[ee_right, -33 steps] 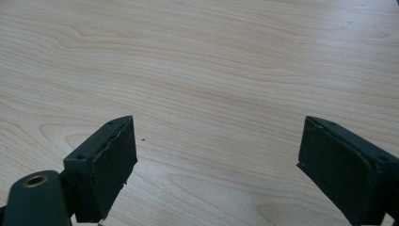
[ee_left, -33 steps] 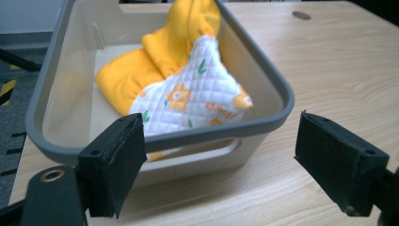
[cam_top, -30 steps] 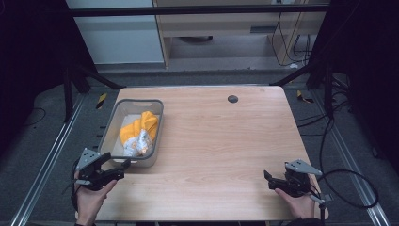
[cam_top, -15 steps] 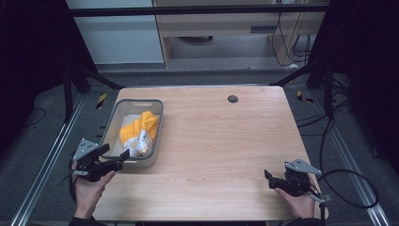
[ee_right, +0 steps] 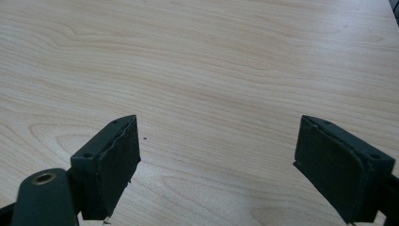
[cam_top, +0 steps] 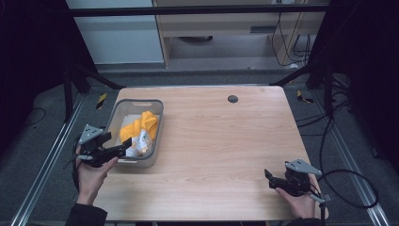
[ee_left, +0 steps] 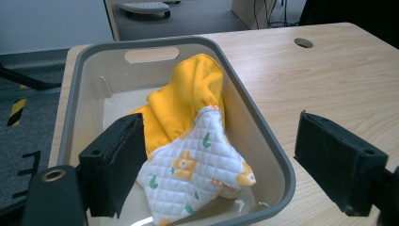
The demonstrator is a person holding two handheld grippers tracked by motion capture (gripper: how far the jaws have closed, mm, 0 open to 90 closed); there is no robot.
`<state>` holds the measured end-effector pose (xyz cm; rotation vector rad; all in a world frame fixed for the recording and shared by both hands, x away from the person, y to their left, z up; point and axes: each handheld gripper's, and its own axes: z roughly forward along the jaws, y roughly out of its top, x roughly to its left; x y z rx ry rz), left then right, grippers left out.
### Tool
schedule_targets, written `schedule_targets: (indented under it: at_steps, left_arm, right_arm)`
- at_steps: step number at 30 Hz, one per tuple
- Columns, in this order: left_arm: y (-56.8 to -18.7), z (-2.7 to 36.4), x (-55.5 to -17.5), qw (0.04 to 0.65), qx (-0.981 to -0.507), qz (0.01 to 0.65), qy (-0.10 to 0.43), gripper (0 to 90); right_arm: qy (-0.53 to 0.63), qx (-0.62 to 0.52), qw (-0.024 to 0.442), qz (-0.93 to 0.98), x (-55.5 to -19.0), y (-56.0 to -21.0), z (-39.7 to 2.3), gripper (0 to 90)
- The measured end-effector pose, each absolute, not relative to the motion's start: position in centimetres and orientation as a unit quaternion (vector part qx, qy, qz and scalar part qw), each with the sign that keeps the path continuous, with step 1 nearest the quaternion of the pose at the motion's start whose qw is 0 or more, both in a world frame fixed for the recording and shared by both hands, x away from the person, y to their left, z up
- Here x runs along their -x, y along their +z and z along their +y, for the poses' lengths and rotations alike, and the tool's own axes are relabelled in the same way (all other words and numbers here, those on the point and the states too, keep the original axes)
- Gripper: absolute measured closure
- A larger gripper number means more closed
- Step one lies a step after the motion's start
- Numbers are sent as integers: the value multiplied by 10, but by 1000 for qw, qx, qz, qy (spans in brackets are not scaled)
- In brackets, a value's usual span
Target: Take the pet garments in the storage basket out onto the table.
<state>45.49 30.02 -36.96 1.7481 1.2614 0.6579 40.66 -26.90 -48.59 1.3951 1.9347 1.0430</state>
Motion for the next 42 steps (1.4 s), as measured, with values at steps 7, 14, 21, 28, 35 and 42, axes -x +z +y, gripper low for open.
schedule_targets:
  at_steps: [7,14,21,28,35,42]
  left_arm:
    - [-367,295,-467,420,-706,507,262,166]
    - [-366,293,-482,409,-712,509,259,166]
    - [-368,285,-493,401,-719,509,252,168]
    - [-371,274,-505,389,-728,508,246,169]
    - [-373,269,-512,375,-732,510,252,187]
    - [-374,267,-520,359,-740,514,244,189]
  right_arm:
    - [385,-516,267,717,-407,-487,-269,144]
    - [384,-516,266,718,-407,-487,-269,144]
    - [384,-518,266,717,-406,-487,-271,144]
    - [384,-517,265,717,-407,-488,-272,143]
    - [385,-519,263,717,-408,-488,-272,143]
    - [383,-519,263,717,-408,-488,-271,142]
